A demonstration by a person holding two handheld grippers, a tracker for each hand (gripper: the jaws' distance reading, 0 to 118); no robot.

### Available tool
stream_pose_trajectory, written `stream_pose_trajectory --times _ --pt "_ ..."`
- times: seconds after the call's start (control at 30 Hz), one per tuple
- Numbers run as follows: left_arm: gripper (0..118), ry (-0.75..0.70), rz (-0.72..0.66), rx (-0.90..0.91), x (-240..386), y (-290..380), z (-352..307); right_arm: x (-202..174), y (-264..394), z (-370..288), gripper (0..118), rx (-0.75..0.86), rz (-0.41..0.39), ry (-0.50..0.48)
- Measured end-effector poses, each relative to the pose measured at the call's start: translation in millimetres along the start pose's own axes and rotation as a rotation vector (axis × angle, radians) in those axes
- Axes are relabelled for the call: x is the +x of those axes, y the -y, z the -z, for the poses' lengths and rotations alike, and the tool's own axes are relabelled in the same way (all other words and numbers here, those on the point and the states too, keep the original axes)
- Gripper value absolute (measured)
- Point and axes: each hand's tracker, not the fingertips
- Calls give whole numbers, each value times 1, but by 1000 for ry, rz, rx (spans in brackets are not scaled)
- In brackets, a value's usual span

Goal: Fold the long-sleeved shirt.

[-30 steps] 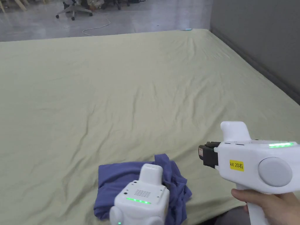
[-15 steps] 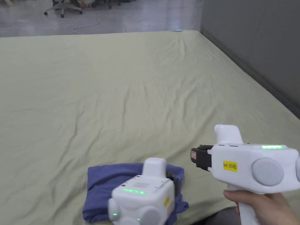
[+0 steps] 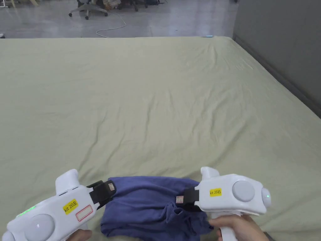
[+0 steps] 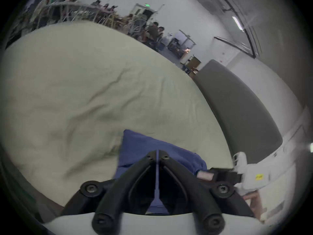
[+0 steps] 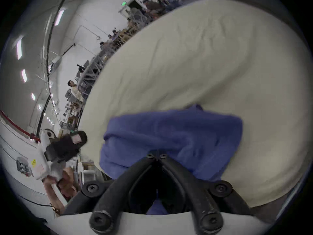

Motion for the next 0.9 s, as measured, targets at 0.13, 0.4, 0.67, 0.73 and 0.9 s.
stream_pose_trajectory --times 0.13,0.4,0.67,0.73,0.9 --pt "115 -3 -95 -78 -25 -6 13 2 6 4 0 18 -50 34" --pt "116 161 -366 -154 -70 -6 45 -2 9 2 0 30 -66 61" --pt "116 253 -317 -208 -58 1 71 -1 15 -1 0 50 -22 40" --pt "77 177 -186 -240 -44 -2 68 -1 14 0 0 48 -24 42" --pt "8 141 -63 -271 -14 -7 61 -2 6 -2 0 34 -23 44"
